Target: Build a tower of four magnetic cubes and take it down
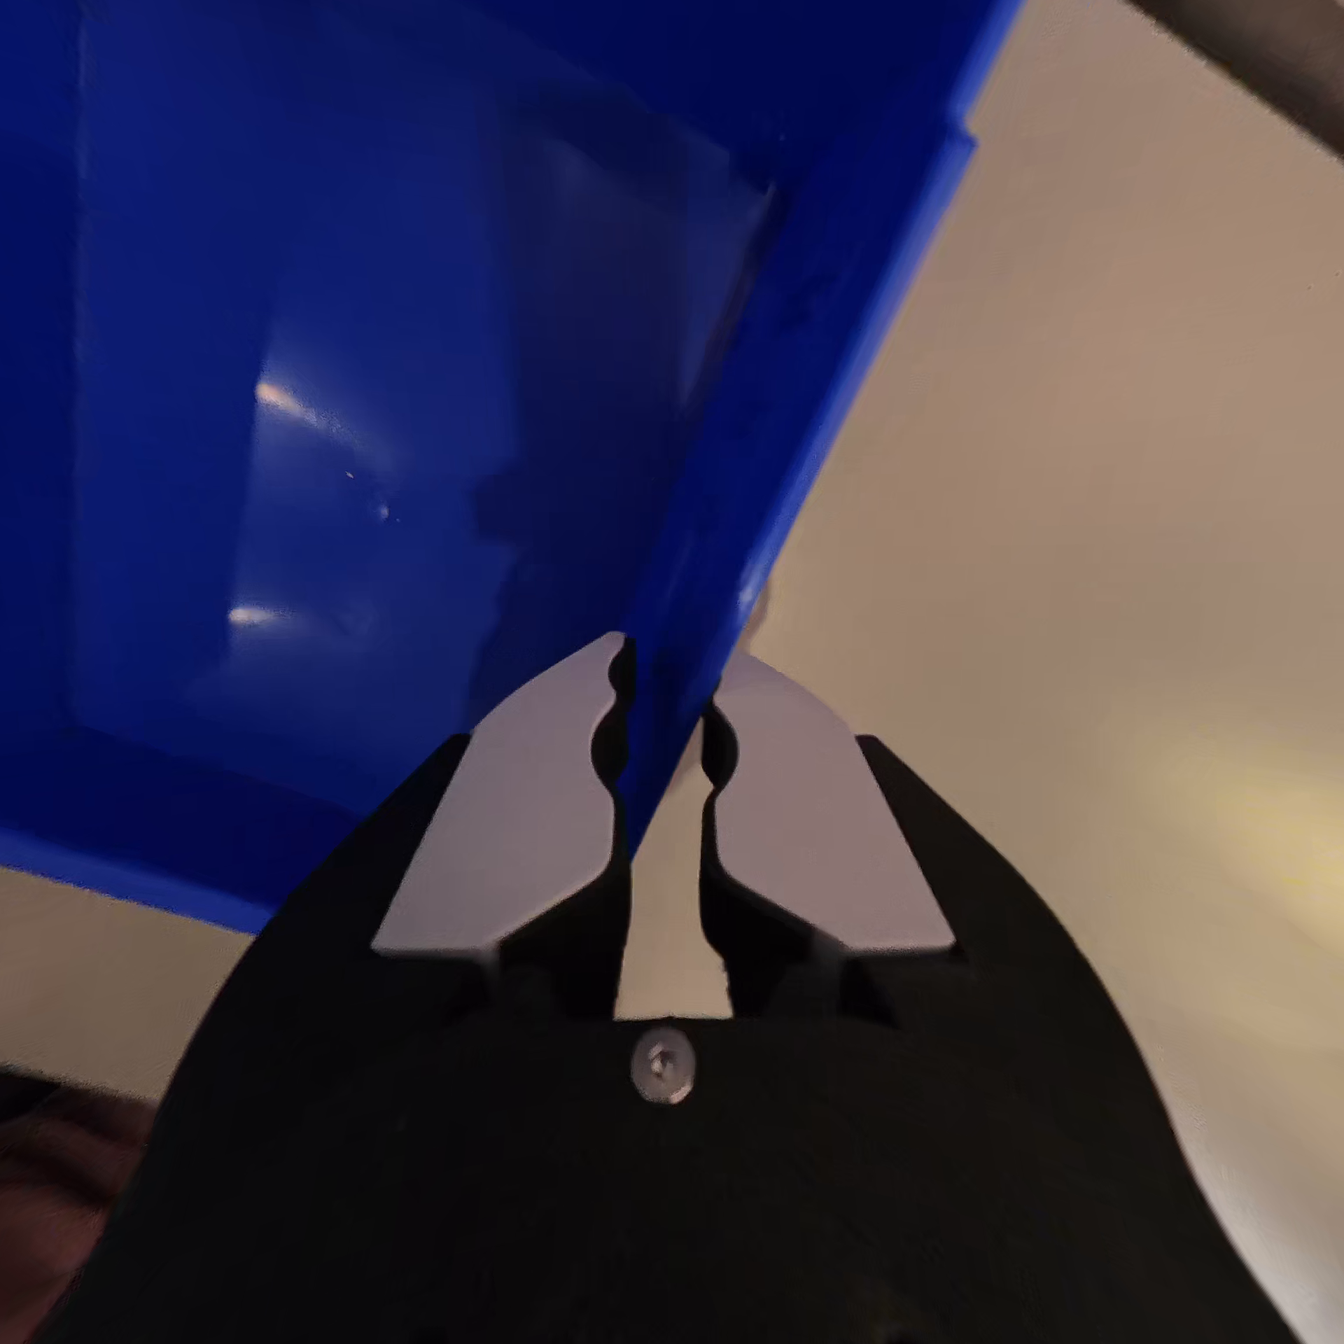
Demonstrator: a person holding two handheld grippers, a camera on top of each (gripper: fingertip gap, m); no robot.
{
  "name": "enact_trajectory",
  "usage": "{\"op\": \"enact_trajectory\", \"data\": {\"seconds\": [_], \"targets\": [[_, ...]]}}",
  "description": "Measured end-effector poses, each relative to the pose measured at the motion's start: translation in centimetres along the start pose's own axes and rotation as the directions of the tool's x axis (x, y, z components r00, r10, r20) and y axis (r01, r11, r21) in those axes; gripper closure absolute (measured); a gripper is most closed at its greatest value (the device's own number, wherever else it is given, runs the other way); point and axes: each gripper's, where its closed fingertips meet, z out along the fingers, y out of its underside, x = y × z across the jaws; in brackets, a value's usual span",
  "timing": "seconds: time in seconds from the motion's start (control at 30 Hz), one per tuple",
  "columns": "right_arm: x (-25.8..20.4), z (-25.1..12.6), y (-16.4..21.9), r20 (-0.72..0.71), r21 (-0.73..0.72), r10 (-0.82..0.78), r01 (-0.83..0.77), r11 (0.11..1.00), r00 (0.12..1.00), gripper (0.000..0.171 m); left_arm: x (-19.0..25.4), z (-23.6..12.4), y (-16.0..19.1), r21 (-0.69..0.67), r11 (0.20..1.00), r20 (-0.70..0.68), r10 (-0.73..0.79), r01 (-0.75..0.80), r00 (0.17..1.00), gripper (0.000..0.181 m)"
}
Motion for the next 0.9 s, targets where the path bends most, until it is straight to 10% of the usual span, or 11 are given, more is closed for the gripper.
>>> {"op": "enact_trajectory", "data": {"seconds": [0.17, 0.9], "targets": [[2.7, 0.1, 0.2, 0.194, -0.010, 0.053, -0.052, 0.999, 0.980, 0.164, 0.7, -0.2, -0.4, 0.005, 0.999, 0.031, 0.045, -0.045, 0.999, 0.141], [32.1, -2.2, 15.5, 0.070, -0.013, 0.418, -0.418, 0.908, 0.906, 0.166, 0.4, 2.1, 0.7, -0.124, 0.991, 0.136, 0.057, -0.040, 0.989, 0.139]]}}
